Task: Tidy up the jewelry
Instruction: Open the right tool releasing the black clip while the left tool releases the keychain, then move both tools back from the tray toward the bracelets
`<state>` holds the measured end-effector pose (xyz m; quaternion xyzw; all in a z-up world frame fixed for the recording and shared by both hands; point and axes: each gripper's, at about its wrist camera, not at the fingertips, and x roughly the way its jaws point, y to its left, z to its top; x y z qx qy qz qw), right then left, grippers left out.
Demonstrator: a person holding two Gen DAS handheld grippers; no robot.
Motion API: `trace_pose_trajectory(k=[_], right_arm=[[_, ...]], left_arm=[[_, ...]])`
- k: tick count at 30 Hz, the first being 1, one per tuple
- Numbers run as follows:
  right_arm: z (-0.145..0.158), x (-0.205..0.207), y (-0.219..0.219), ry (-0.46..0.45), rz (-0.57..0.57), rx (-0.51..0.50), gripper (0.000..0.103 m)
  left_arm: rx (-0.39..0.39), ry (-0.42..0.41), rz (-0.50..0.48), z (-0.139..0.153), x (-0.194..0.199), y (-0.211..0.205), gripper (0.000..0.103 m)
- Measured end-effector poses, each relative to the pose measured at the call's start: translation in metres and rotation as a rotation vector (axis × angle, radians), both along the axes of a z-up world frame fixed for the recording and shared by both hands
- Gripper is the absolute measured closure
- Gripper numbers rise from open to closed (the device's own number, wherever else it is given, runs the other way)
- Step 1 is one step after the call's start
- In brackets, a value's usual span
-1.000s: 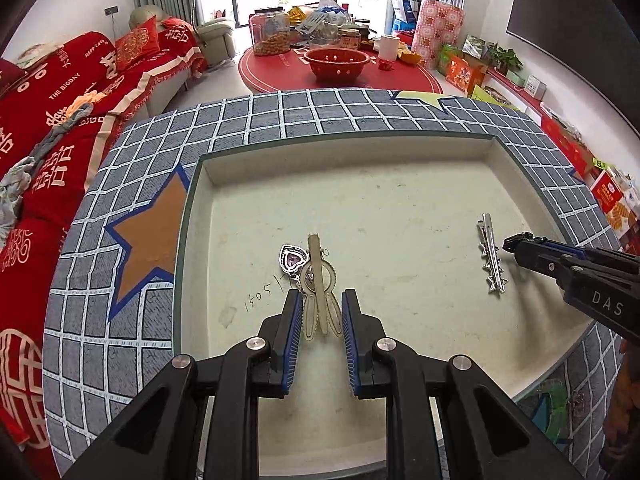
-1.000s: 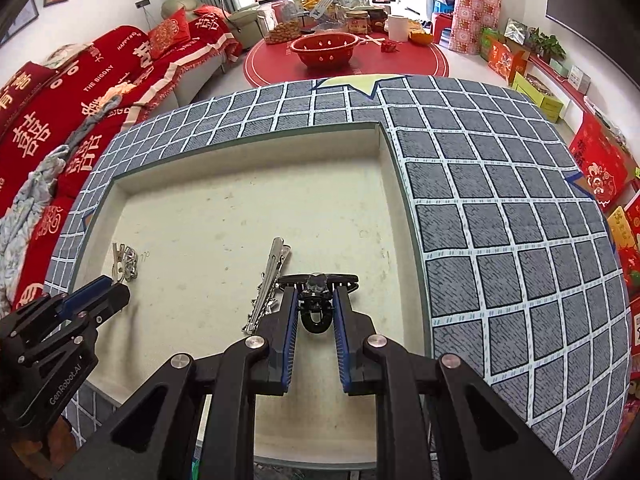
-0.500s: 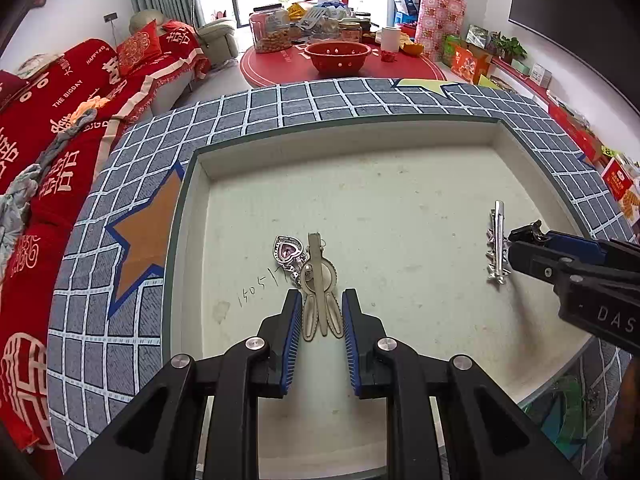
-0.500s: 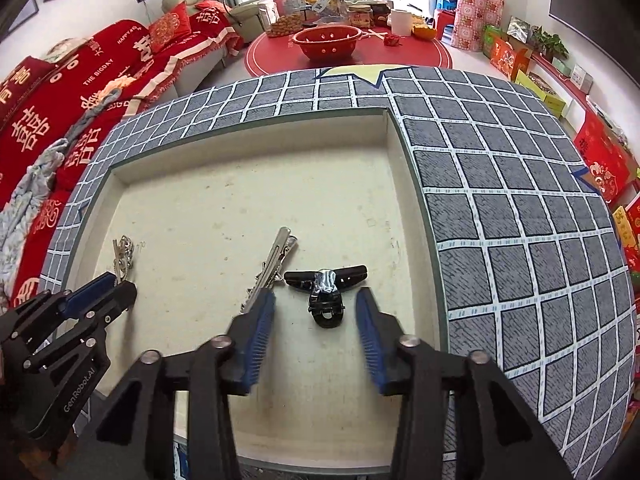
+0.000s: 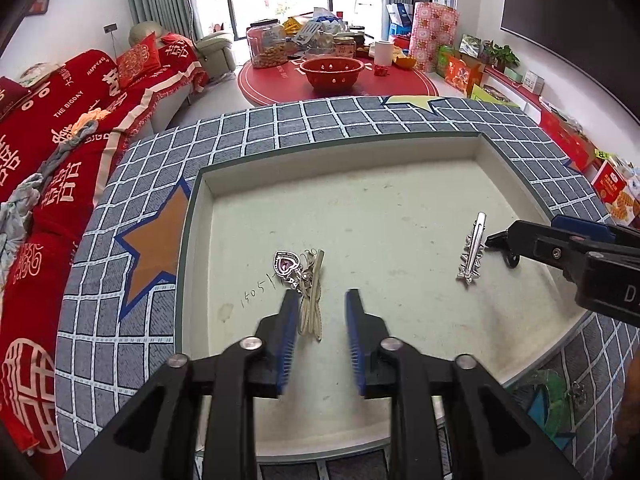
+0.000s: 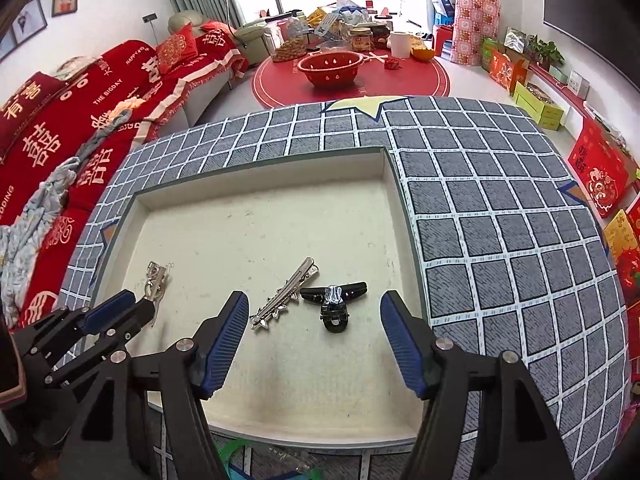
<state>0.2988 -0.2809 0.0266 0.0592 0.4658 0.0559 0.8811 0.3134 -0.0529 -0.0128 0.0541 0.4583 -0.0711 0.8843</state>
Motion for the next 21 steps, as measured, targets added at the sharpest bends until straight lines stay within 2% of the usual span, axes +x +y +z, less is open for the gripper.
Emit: trace_pose_trajectory(k=[1,3,9,14,15,21], right_arm=[[0.003,-0.002,0.000,-0.006,0.000,0.002,0.027],[0.008,-0.005,0.000,-0.017,0.001,0.004,0.023],[0.020,-0.018,-0.007,-0.029,-0.023,0.031,0.022],[0.034,-0.039,-0.016,-0.053,-0.043,0.065,0.009],[0.036,-0.044,-0.017,-0.061,-0.048,0.075,0.000],[0.046,-0.088,-0.026,-0.109,-0.066,0.129,0.000]], left_arm=[[-0.008,-0.009,0.008,0.002,-0.001,0.001,0.000],[-0.034,-0.058,0.024,0.010,-0.007,0.006,0.000],[-0.032,-0.074,0.030,0.022,-0.015,0.010,0.000],[-0.030,-0.090,0.025,0.036,-0.036,0.020,0.000],[-0.033,-0.094,0.027,0.038,-0.043,0.025,0.000],[-0.045,-0.104,0.000,0.044,-0.090,0.042,0.000]])
